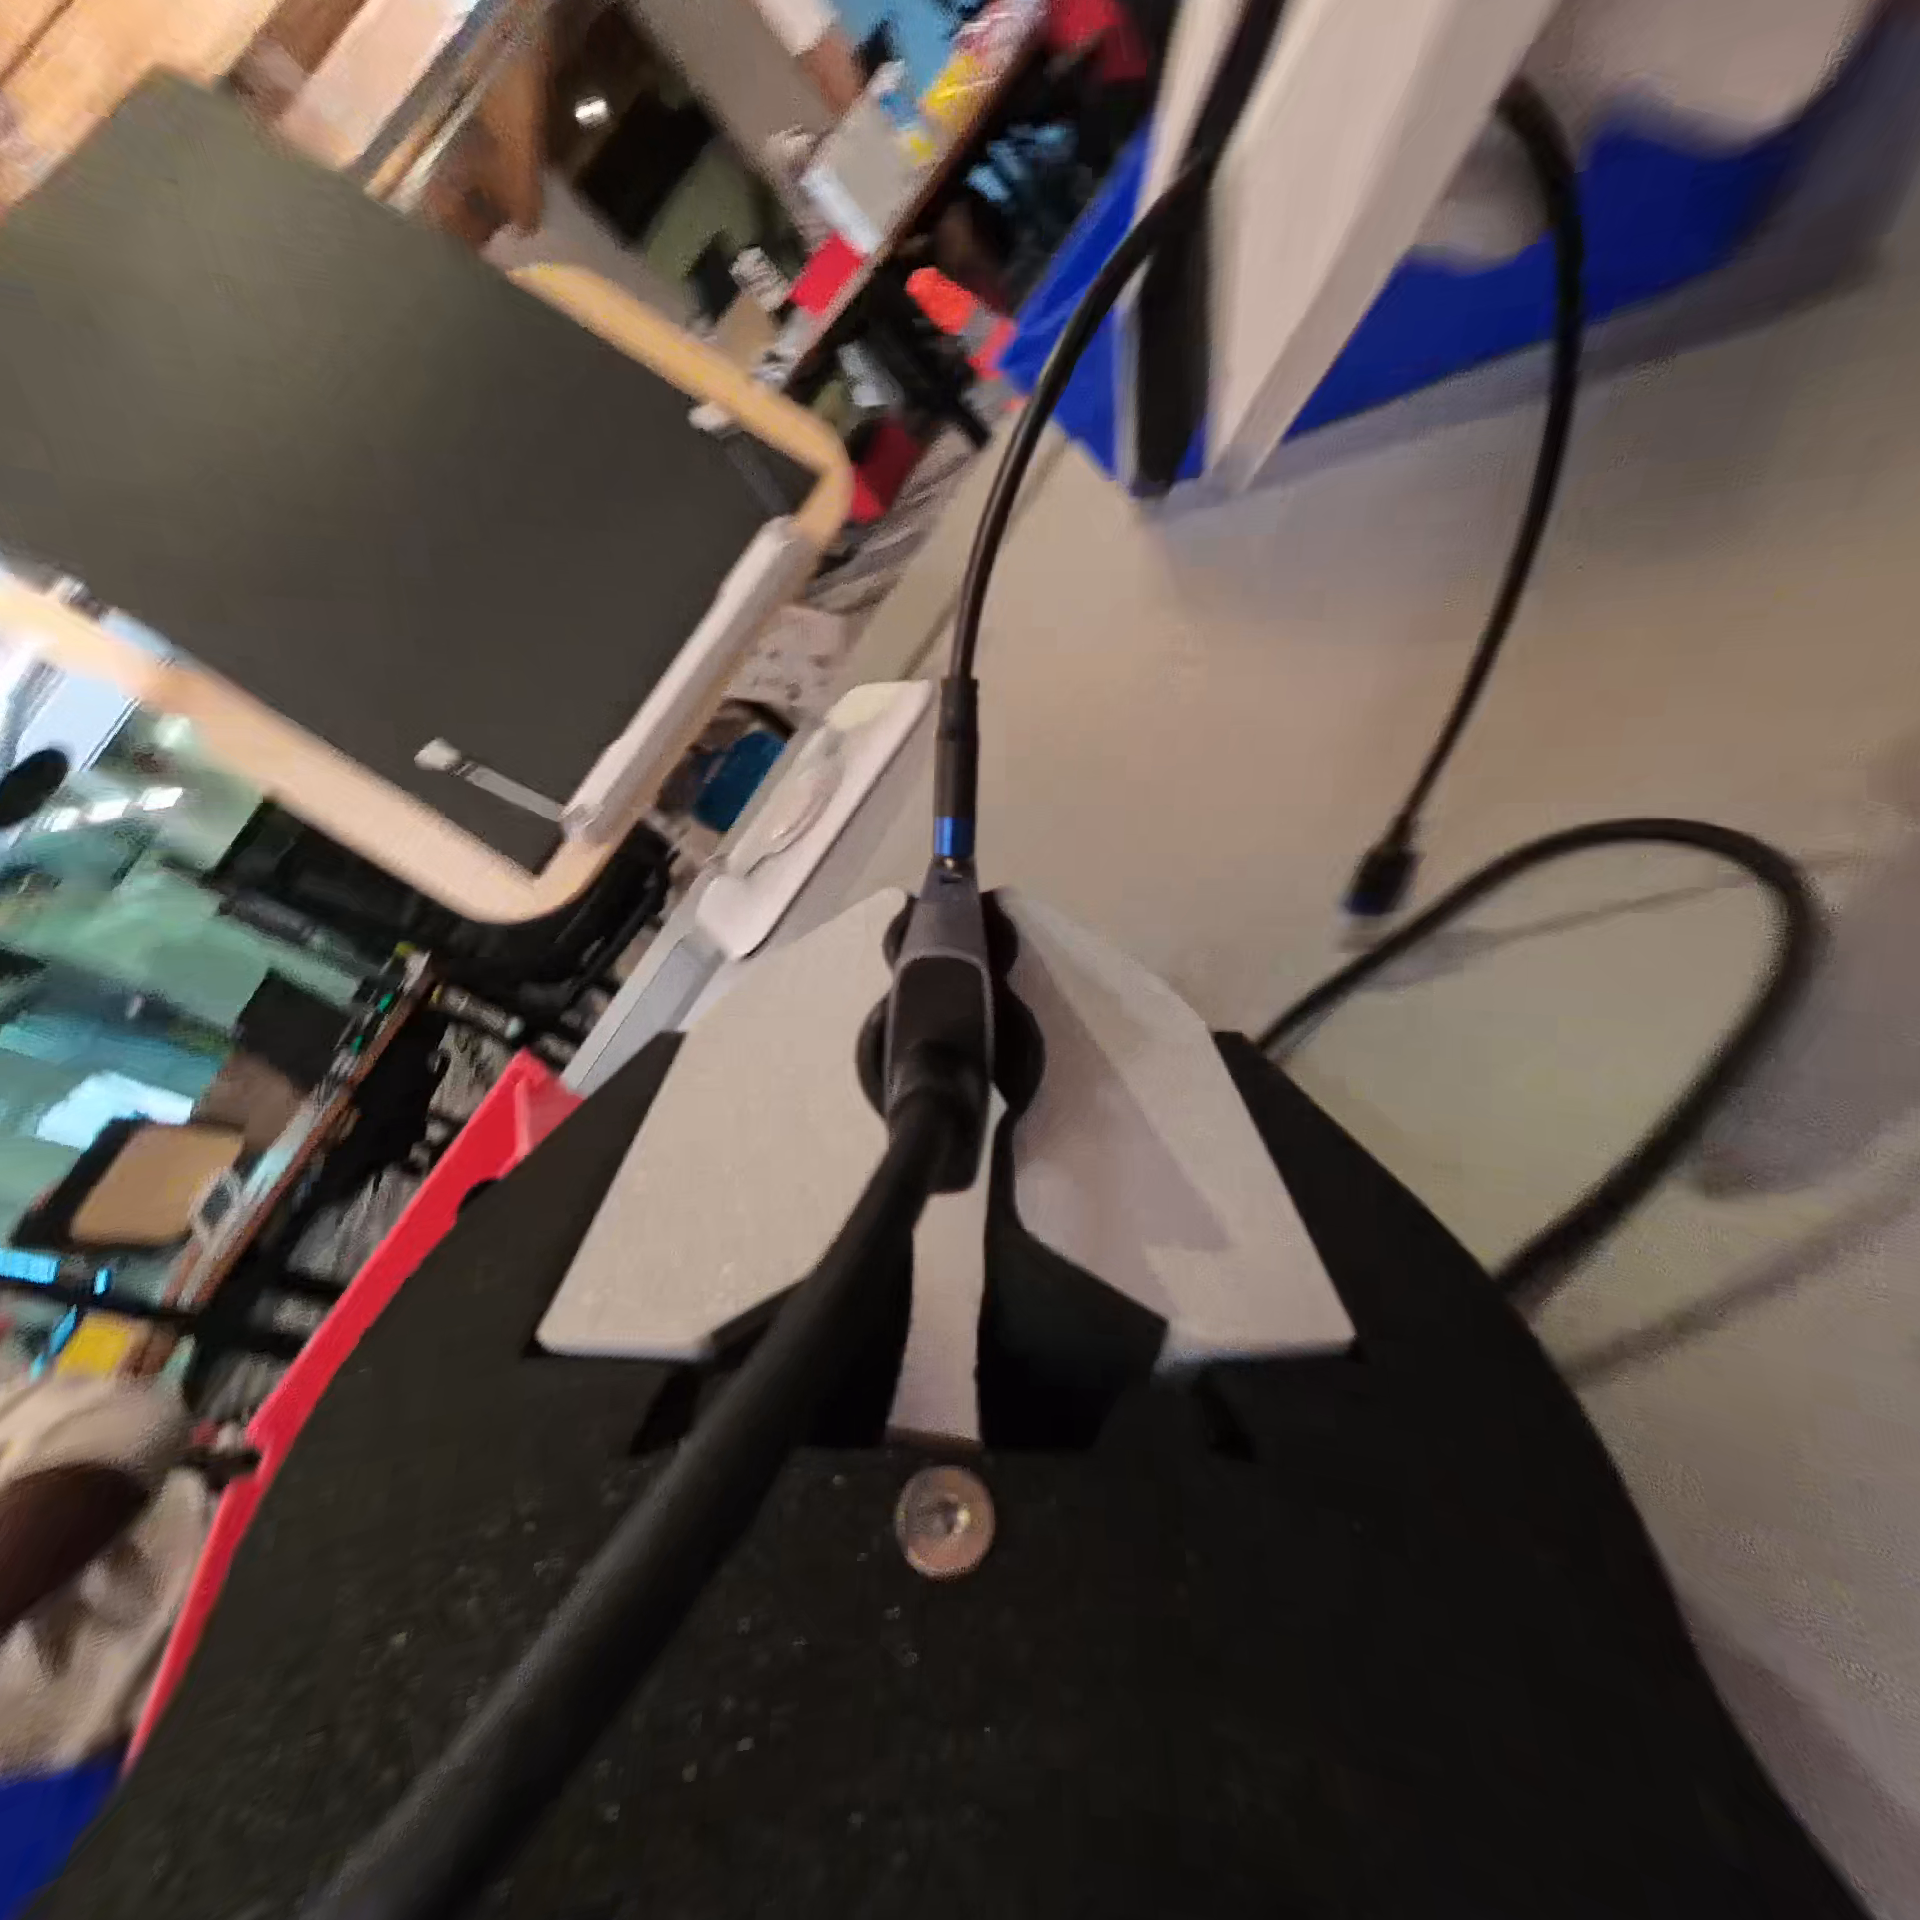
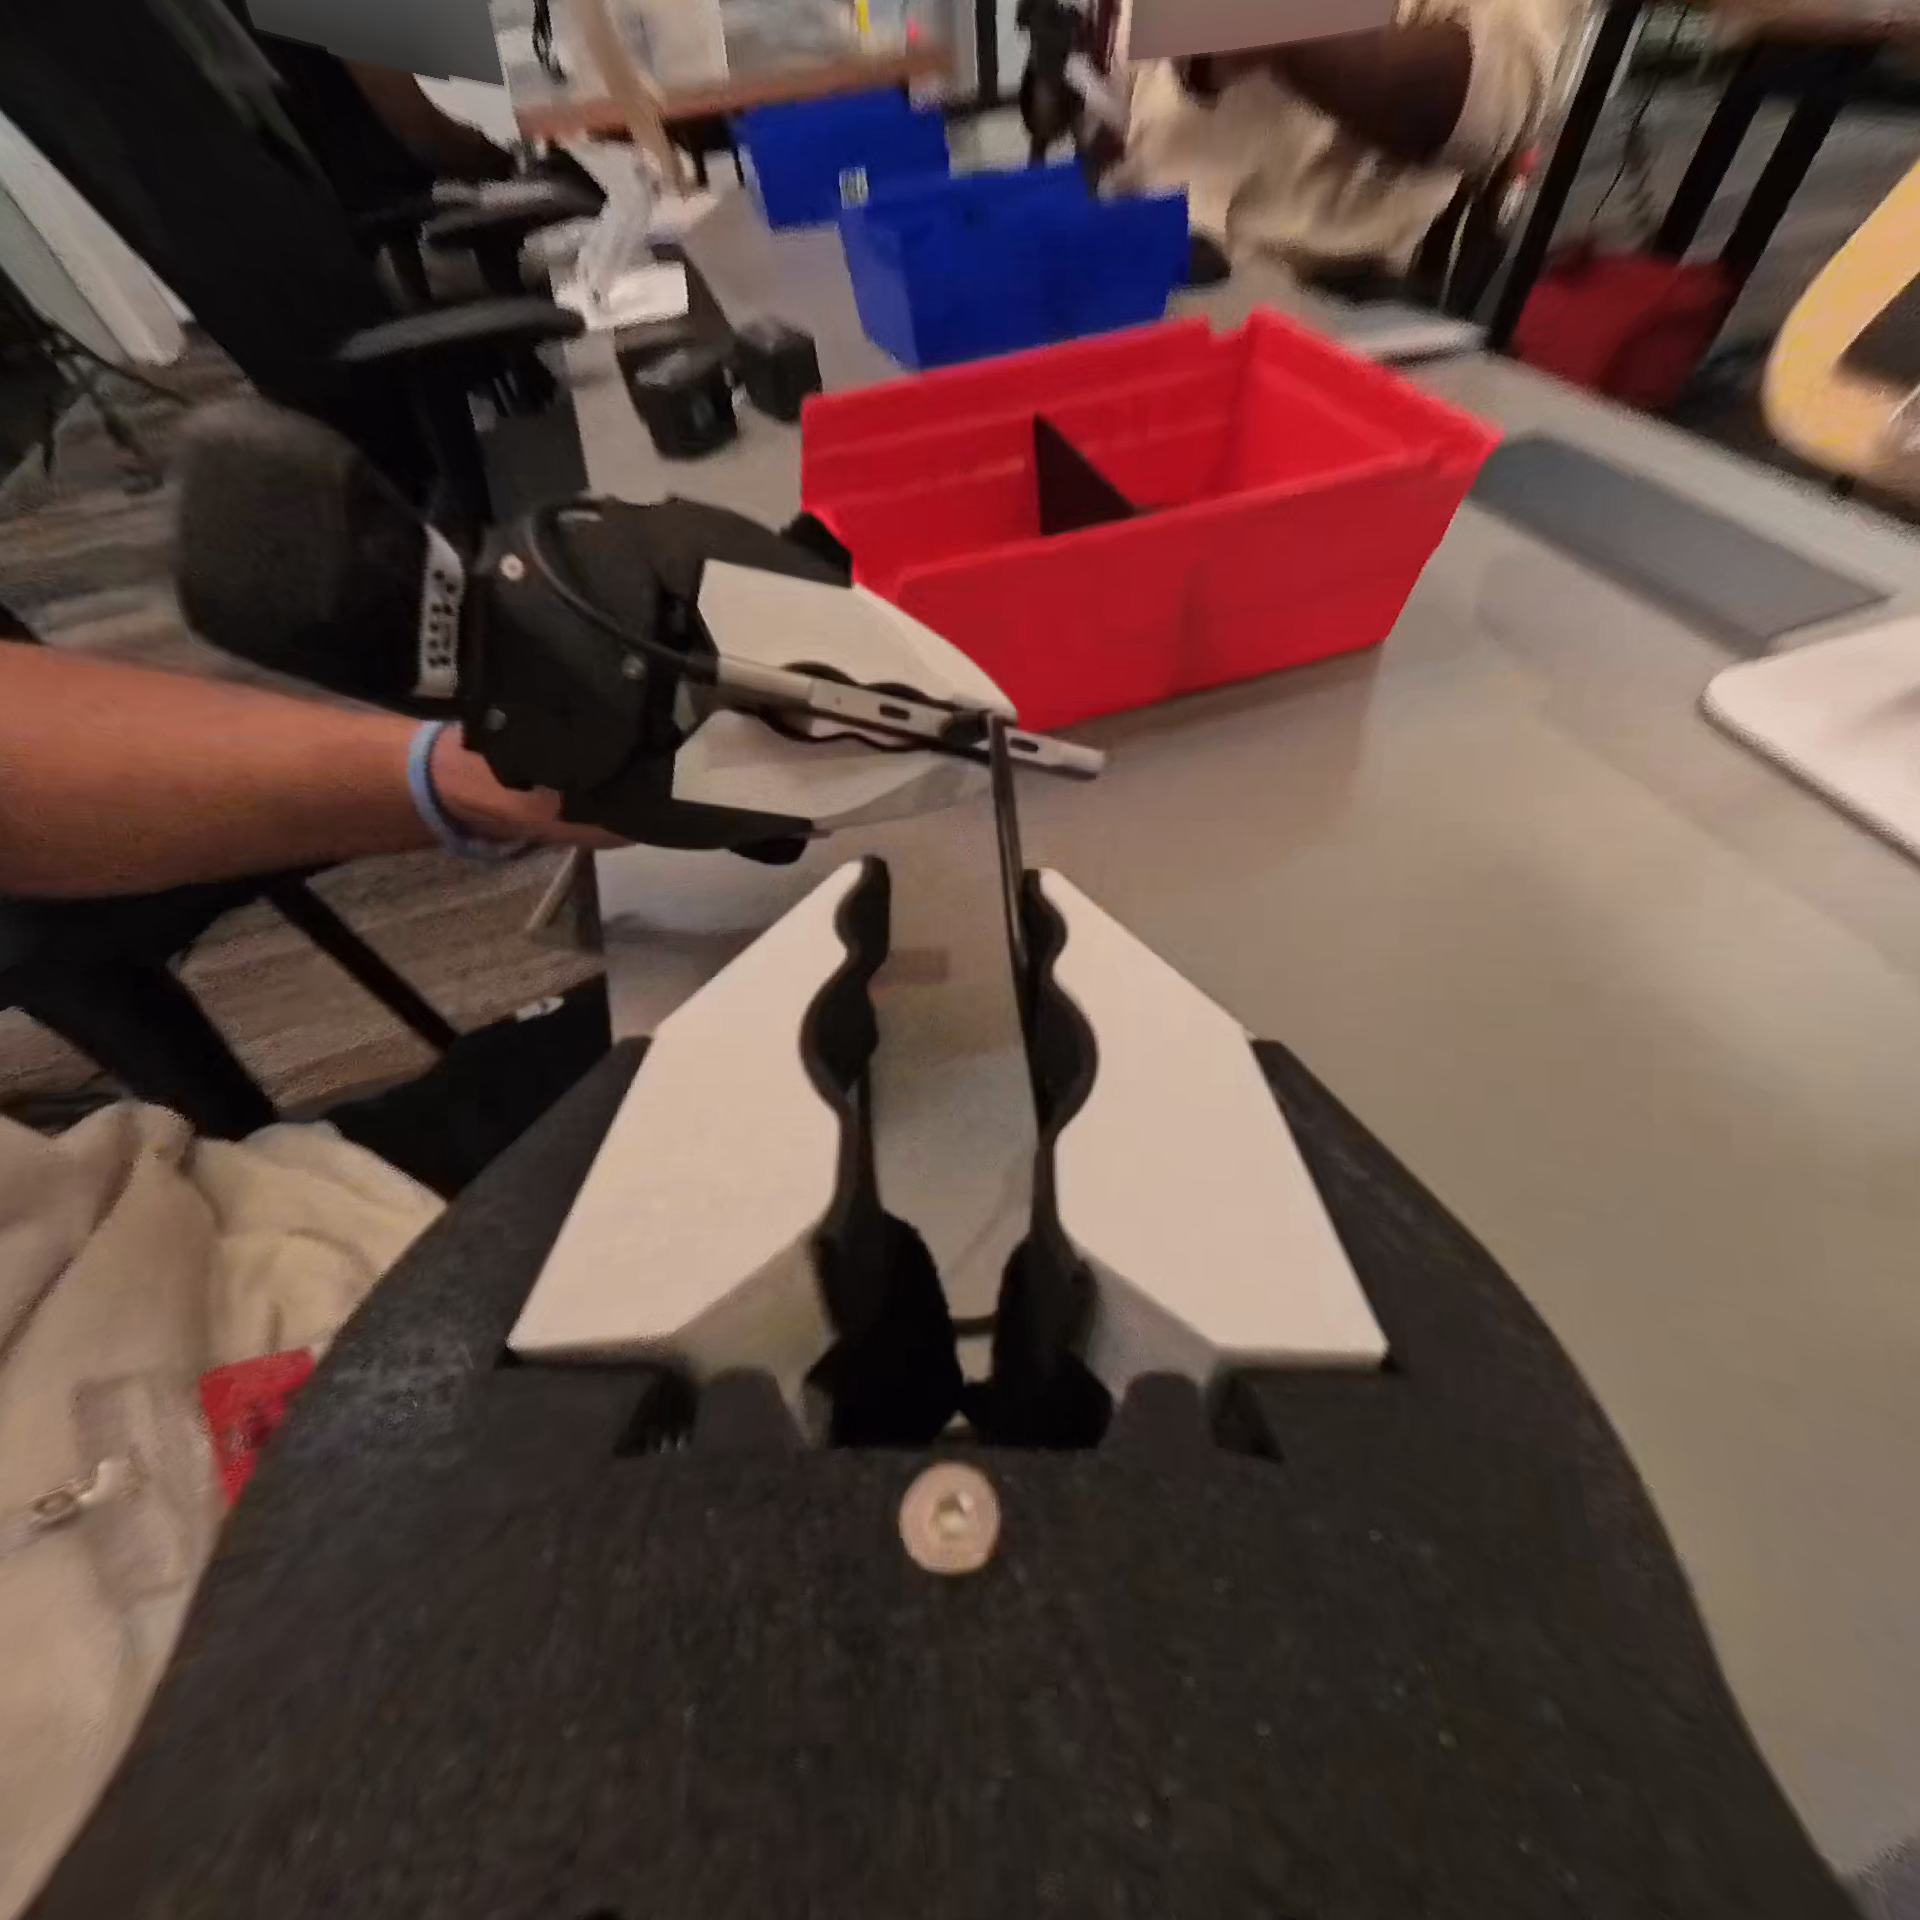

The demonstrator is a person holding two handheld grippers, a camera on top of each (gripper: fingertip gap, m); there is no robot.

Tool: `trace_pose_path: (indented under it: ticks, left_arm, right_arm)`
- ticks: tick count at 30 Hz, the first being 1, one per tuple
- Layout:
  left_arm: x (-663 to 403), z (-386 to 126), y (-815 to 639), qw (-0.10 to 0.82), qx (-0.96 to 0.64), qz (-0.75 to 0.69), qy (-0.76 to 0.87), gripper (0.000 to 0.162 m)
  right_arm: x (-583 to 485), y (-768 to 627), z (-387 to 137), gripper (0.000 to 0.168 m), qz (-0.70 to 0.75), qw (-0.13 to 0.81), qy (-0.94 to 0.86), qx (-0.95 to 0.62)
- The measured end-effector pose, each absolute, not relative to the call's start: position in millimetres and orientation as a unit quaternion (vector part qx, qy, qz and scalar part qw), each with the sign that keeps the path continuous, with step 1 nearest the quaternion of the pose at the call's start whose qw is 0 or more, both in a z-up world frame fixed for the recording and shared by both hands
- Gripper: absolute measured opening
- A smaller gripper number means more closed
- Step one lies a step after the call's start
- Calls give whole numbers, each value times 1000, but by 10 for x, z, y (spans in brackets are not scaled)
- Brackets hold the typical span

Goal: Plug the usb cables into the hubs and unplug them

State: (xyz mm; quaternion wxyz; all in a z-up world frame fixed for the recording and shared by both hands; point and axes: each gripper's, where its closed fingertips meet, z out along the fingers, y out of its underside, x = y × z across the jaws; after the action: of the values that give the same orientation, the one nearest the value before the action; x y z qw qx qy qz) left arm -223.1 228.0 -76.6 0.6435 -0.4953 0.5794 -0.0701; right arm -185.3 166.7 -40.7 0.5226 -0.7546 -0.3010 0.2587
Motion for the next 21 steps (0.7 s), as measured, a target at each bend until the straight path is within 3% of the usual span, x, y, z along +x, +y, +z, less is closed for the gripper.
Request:
trace_pose_path:
  ticks: [2,3,6,11,16,21]
  left_arm:
    - [-2406,-672,2455,661,-518,-70,538,10]
    - [-2452,-655,2499,663,-526,-74,528,10]
    - [-2464,-690,2534,657,-538,-100,519,9]
    - [-2564,-767,2700,657,-560,-48,502,10]
    - [-2727,-646,2799,674,-568,-61,468,10]
    - [-2718,-718,2826,665,-578,-74,467,10]
  right_arm:
    - [-1784,1639,-177,10,252,579,-305,-713]
    - [-1786,1623,-180,11,257,581,-310,-707]
    - [-2013,1535,-552,20,289,518,-359,-720]
    - [-2087,1776,-1292,20,182,491,-399,-753]
    - [-1821,2167,-1477,18,85,506,-387,-766]
    - [-2031,2271,-1849,16,45,433,-464,-771]
